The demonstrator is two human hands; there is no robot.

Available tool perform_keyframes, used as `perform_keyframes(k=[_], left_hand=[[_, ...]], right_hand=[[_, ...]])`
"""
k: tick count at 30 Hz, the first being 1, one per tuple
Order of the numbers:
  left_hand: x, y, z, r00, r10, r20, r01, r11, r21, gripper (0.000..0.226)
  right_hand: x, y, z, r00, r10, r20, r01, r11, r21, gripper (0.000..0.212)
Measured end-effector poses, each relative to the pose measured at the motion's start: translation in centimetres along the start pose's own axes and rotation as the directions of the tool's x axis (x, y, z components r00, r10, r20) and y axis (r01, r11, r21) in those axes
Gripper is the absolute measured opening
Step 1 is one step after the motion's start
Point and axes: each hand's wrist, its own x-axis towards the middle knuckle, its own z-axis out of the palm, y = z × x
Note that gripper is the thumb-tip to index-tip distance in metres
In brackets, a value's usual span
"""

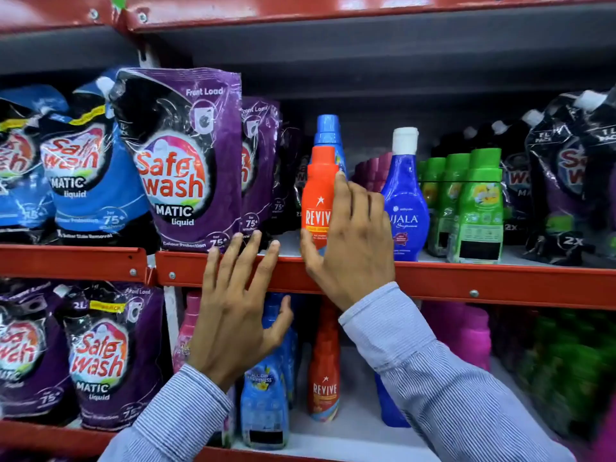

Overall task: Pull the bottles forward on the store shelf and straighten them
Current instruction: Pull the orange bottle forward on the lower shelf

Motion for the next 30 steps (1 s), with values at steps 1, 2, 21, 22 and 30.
perform_keyframes(k=[1, 2, 21, 22, 30], left_hand=[[-0.1, -0.2, 0.1, 1.000, 0.011, 0.014, -0.011, 1.000, -0.002, 0.077], [-0.1, -0.3, 0.3, 1.000, 0.020, 0.002, -0.020, 1.000, -0.007, 0.078], [-0.7, -1.1, 2.4, 0.989, 0.031, -0.146, -0.041, 0.997, -0.065, 0.078], [-0.8, -1.0, 2.4, 0.990, 0.023, -0.141, -0.034, 0.997, -0.072, 0.078], [-0.8, -0.5, 2.6, 0.984, -0.029, -0.177, 0.006, 0.992, -0.128, 0.073]], right_hand=[[0.3, -0.3, 0.4, 0.999, 0.045, 0.028, -0.045, 0.999, 0.005, 0.085], [0.6, -0.7, 0.7, 0.994, 0.093, 0.048, -0.094, 0.996, 0.009, 0.088], [-3.1, -0.5, -5.0, 0.952, 0.181, -0.246, -0.069, 0.913, 0.403, 0.078], [-4.7, -0.2, -5.0, 0.965, 0.166, -0.202, -0.071, 0.910, 0.409, 0.078], [-16.8, 1.5, -0.3, 0.950, 0.219, 0.222, -0.291, 0.877, 0.381, 0.075]])
